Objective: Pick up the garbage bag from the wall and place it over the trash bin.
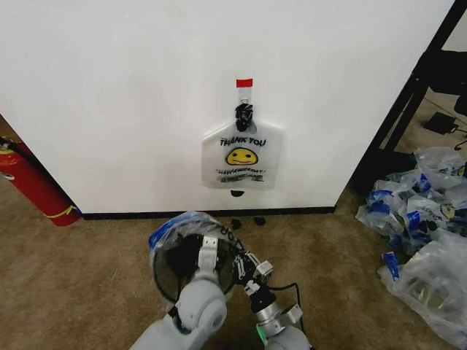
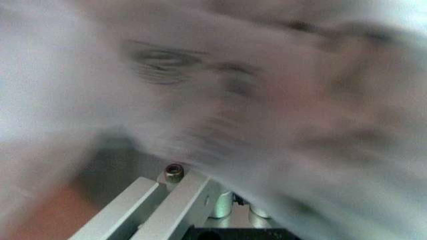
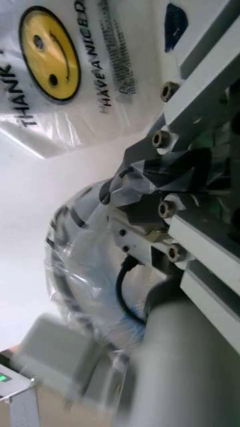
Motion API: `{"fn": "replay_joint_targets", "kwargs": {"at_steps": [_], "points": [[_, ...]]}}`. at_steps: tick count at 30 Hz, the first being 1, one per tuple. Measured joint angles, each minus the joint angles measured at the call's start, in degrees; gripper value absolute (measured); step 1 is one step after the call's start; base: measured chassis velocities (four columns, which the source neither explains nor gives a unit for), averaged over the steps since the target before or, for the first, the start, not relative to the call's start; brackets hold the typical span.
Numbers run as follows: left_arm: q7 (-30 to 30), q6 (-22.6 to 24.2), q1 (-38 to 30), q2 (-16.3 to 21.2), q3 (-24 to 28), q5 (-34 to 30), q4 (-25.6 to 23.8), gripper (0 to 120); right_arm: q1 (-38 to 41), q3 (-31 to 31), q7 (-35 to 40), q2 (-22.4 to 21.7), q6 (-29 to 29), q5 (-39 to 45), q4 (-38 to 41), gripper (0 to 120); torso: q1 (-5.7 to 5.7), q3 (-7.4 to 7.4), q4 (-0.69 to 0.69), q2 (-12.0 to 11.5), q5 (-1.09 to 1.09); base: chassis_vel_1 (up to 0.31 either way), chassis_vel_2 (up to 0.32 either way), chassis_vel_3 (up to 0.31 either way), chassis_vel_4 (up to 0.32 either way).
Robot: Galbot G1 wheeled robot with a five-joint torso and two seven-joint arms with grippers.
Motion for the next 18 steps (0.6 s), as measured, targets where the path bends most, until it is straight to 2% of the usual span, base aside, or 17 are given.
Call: {"fn": "replay_joint_targets", "kwargs": {"at_steps": [3, 7, 12, 18], "points": [[-0.1, -0.2, -0.2, 0.8, -1.0, 0.0, 0.7, 0, -0.1, 0.3, -0.1, -0.1, 0.0, 0.2, 0.3, 1, 0.0, 0.0, 0.01, 0.0, 0.0, 0.0, 0.0, 0.0, 0.0], [0.3, -0.4, 3.3, 2.4, -1.0, 0.4, 0.2, 0, 0.3, 1.1, -0.1, 0.0, 0.1, 1.4, 1.0, 1, 0.0, 0.0, 0.04, 0.0, -0.01, 0.0, 0.0, 0.0, 0.0], [1.3, -0.2, 5.4, 1.7, 1.7, 2.0, -0.8, 0, 0.7, 0.6, -0.9, 0.3, 0.1, 1.9, 1.2, 1, 0.0, 0.0, 0.04, 0.0, 0.0, 0.0, 0.0, 0.0, 0.0], [1.9, -0.3, 3.0, 0.5, 2.2, 2.6, -0.6, 0, -0.1, 0.3, -3.6, 0.2, 0.1, 1.9, 1.2, 1, 0.0, 0.0, 0.0, 0.0, 0.0, 0.0, 0.0, 0.0, 0.0]]}}
